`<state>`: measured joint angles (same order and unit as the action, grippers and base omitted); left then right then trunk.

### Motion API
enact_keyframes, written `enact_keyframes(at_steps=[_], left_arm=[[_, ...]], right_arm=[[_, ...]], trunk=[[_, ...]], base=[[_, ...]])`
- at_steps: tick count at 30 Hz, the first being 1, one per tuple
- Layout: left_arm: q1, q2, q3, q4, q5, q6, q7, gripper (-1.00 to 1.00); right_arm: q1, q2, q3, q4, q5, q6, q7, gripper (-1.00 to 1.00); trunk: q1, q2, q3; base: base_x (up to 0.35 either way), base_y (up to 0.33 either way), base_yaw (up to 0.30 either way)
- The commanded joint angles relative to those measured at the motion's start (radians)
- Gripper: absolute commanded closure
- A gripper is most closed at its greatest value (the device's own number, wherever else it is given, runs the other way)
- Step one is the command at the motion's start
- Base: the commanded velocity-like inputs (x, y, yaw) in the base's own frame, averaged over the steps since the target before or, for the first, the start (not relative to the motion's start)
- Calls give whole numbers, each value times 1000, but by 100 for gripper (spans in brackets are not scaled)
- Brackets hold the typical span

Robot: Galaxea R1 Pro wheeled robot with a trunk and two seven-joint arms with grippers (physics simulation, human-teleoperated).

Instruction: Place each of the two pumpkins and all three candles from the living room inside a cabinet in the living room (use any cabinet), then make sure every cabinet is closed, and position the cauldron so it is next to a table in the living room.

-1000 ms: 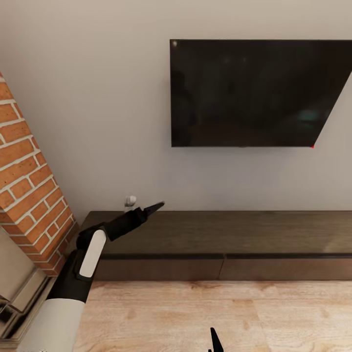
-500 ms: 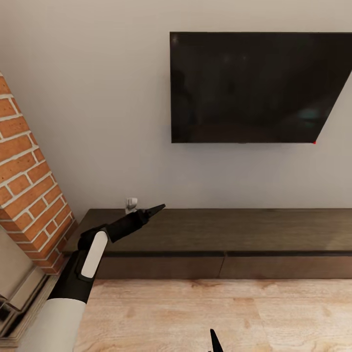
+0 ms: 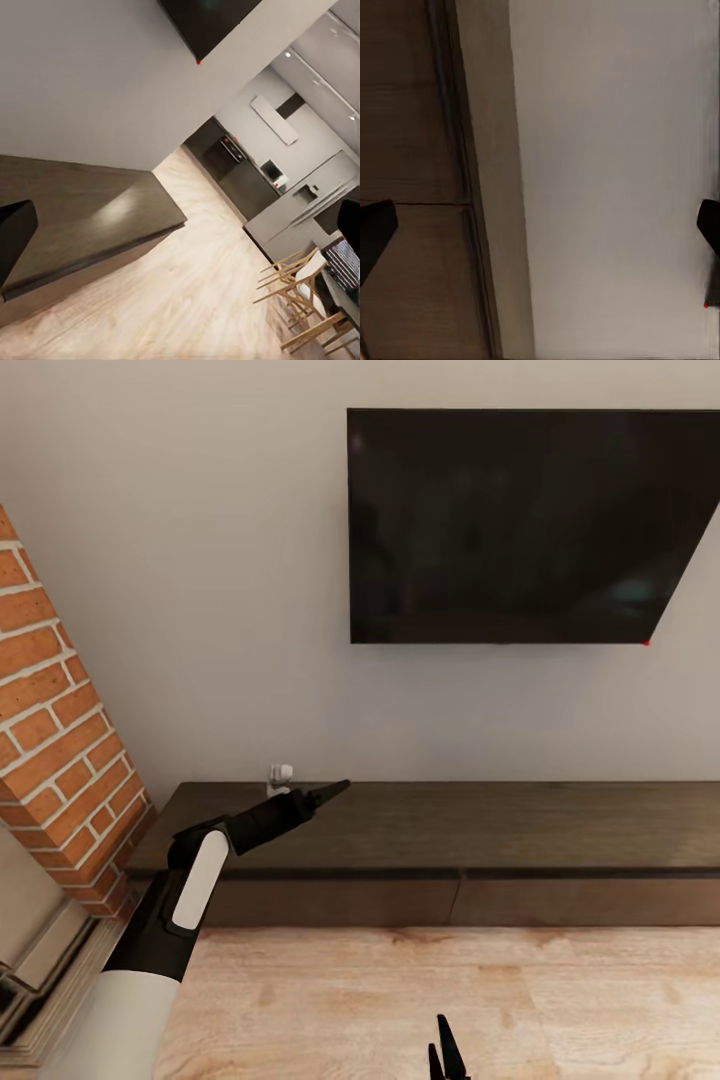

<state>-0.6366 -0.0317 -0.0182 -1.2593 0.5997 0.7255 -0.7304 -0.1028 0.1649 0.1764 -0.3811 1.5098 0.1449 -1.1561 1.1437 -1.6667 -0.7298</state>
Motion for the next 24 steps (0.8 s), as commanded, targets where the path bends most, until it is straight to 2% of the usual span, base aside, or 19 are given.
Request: enact_keyframes(at_steps=[1, 3, 7, 9, 10, 11, 15, 24], left_arm=[[0, 0, 0, -1, 1, 0, 0, -100], [0, 0, 0, -3, 1, 0, -1, -100], [0, -10, 0, -7, 2, 0, -1, -100], [0, -15, -1, -8, 3, 0, -1, -100], [0, -16, -1, -8, 3, 0, -1, -100], [0, -17, -1, -8, 3, 0, -1, -100], [0, -17, -1, -8, 3, 0, -1, -100], [6, -17, 0, -11, 5, 0, -4, -100]], right_arm=[[0, 0, 0, -7, 0, -1, -4, -100], [-7, -1, -1, -39, 1, -3, -11, -100], [-60, 3, 1, -70, 11, 2, 15, -100], [-153, 5, 1, -71, 14, 5, 102, -100], [-174, 5, 1, -70, 14, 5, 131, -100], [-221, 6, 0, -69, 13, 5, 212, -100], [-264, 7, 0, -65, 9, -2, 319, -100], [-271, 5, 7, -56, 5, 2, 323, -100]], trunk=[[4, -7, -3], [12, -21, -10], [27, -49, -22], [35, -63, -28], [38, -70, -31], [42, -77, -35], [58, -105, -47], [88, -161, -72]], base=[[0, 0, 0], [0, 0, 0], [0, 0, 0], [0, 0, 0], [0, 0, 0], [0, 0, 0], [0, 0, 0], [0, 0, 0]])
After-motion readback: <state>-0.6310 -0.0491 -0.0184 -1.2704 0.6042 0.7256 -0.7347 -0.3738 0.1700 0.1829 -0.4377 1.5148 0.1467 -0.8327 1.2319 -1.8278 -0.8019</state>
